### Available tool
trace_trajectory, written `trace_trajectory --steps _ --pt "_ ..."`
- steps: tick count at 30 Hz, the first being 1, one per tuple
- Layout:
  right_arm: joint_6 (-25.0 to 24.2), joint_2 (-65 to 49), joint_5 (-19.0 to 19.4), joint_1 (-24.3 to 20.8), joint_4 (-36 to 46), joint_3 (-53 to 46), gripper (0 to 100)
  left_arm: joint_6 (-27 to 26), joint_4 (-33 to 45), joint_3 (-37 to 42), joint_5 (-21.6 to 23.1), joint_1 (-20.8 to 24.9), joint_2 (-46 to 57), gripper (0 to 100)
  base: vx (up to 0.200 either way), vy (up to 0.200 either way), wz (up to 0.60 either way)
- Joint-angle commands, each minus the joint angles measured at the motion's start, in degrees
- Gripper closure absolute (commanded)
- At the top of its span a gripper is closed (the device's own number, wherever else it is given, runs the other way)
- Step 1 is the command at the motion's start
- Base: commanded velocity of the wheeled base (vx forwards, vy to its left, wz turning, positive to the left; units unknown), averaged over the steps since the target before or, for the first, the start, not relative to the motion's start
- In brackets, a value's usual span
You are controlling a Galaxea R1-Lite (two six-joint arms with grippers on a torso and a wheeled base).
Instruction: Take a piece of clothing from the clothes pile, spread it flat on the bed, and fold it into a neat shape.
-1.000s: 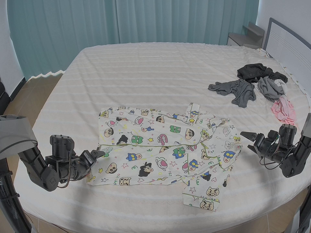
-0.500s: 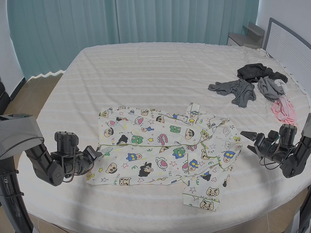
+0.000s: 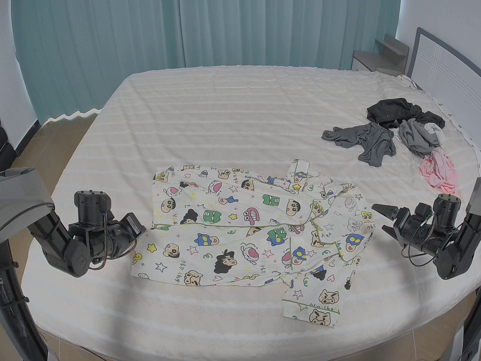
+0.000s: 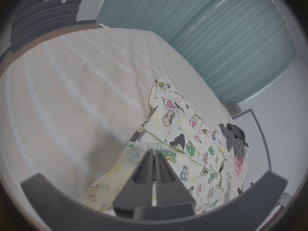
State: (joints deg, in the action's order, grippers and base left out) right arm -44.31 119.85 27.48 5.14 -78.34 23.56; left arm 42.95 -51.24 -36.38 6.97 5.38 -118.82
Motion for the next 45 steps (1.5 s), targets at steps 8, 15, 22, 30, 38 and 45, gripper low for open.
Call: trace_trajectory --steps 8,15,22,30,38,45 --pt "0.02 0.04 0.12 -0.05 -0.06 -0.19 0 -4.89 -0.18 -2.91 -0.03 -2.92 -2.99 100 0.0 0.0 0.0" --pt "-0.07 0.04 0.21 -0.05 -0.06 -0.19 0 -4.98 -0.53 -5.81 -0.03 -4.32 -4.75 100 0.0 0.0 0.0" --pt "-0.07 0.13 0.21 -0.05 -0.06 -0.27 0 -6.82 -0.44 -9.59 -1.08 -3.97 -7.48 0 0.0 0.0 0.0" --pt "-0.07 0.13 0.21 0.04 -0.06 -0.54 0 -6.65 0.35 -8.1 -3.63 -4.67 -6.86 0 0.0 0.0 0.0" --pt "0.02 0.04 0.21 0.04 -0.15 -1.06 0 -6.12 1.14 5.53 -0.64 -6.17 5.71 0 0.0 0.0 0.0" --pt "-0.07 0.3 0.3 -0.22 -2.43 -2.38 0 -0.5 0.88 15.46 0.32 -1.95 9.22 0 0.0 0.0 0.0"
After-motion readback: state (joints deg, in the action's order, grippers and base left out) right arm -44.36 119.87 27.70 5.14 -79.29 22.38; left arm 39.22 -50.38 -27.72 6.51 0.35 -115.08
